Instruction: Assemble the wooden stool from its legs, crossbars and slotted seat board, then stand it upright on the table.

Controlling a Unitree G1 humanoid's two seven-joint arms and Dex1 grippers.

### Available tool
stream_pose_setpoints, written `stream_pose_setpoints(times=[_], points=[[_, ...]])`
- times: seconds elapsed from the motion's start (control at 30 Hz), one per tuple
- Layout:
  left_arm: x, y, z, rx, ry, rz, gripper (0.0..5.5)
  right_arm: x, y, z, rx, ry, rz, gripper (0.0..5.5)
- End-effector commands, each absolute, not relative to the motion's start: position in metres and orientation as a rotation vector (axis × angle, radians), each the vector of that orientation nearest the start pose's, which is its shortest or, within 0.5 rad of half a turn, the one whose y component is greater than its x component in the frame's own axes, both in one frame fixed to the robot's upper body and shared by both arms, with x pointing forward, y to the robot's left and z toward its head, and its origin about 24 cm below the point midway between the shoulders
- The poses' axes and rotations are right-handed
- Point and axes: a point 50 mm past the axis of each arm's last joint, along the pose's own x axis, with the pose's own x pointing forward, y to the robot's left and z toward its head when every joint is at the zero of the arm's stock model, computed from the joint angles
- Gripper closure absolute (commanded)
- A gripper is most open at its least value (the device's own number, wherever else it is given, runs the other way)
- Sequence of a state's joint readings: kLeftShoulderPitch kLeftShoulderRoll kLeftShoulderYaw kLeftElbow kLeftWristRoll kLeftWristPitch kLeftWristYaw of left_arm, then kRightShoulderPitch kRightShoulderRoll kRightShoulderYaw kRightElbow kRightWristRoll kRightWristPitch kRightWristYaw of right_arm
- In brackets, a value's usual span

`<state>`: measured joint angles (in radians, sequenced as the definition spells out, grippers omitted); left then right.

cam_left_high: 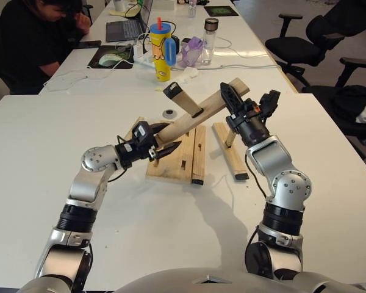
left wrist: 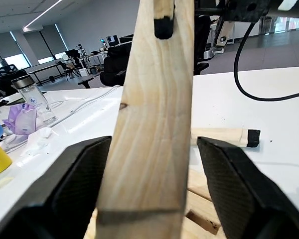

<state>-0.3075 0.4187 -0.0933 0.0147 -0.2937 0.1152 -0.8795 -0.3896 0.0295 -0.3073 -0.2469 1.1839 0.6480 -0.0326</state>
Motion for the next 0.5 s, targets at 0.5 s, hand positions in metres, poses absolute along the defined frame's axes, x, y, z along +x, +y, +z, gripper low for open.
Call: stream_pose_setpoints(times=[0.5], points=[[0.273,0.164,0.044,1.173,-0.097,-1.296,1.92,0.285,-0.151,0.182,1.000,-0.155,0.458,4.47]])
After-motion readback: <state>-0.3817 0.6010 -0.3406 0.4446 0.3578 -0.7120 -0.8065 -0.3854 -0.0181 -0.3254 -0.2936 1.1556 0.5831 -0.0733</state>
